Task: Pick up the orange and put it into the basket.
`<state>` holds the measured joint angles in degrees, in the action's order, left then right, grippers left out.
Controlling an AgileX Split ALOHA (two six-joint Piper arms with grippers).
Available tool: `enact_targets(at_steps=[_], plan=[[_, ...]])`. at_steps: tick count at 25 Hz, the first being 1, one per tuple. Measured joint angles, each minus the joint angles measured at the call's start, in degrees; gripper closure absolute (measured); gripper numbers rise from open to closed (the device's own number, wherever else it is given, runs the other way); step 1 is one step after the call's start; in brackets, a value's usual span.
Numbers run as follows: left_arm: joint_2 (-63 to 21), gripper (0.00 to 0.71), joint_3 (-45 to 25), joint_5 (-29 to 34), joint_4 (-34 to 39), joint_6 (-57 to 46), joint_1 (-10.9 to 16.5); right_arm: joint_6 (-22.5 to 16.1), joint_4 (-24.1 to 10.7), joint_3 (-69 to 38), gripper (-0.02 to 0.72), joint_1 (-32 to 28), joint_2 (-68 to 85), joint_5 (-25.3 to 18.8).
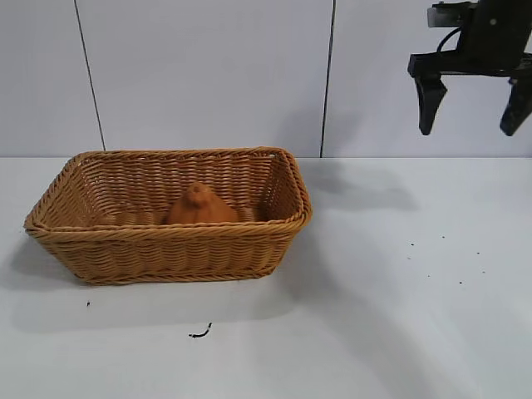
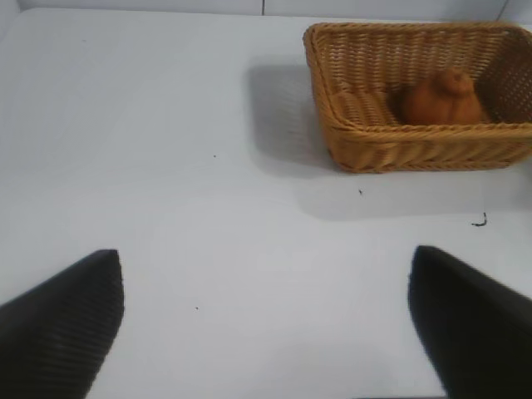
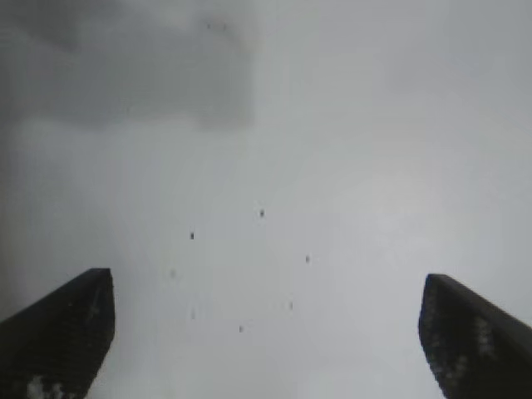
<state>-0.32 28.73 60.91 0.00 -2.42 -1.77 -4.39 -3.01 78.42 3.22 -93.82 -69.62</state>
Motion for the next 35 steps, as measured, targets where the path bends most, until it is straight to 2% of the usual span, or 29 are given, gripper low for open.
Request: enact_targets(at_steps=[9, 15, 20, 35], plan=[[0.0, 0.044, 0.0, 0.0, 0.0, 0.0, 0.0, 0.0, 1.7, -25.4, 0.021, 0.0, 31.5, 0.3], [0.0, 0.044, 0.0, 0.0, 0.0, 0.0, 0.0, 0.2, 1.8, -39.3, 0.021, 0.0, 52.1, 7.1], [0.0, 0.044, 0.0, 0.0, 0.0, 0.0, 0.0, 1.0, 2.0, -49.4, 0.021, 0.0, 68.2, 10.3], [0.0, 0.044, 0.0, 0.0, 0.0, 0.0, 0.0, 1.7, 2.4, -50.3, 0.021, 0.0, 94.0, 11.2]])
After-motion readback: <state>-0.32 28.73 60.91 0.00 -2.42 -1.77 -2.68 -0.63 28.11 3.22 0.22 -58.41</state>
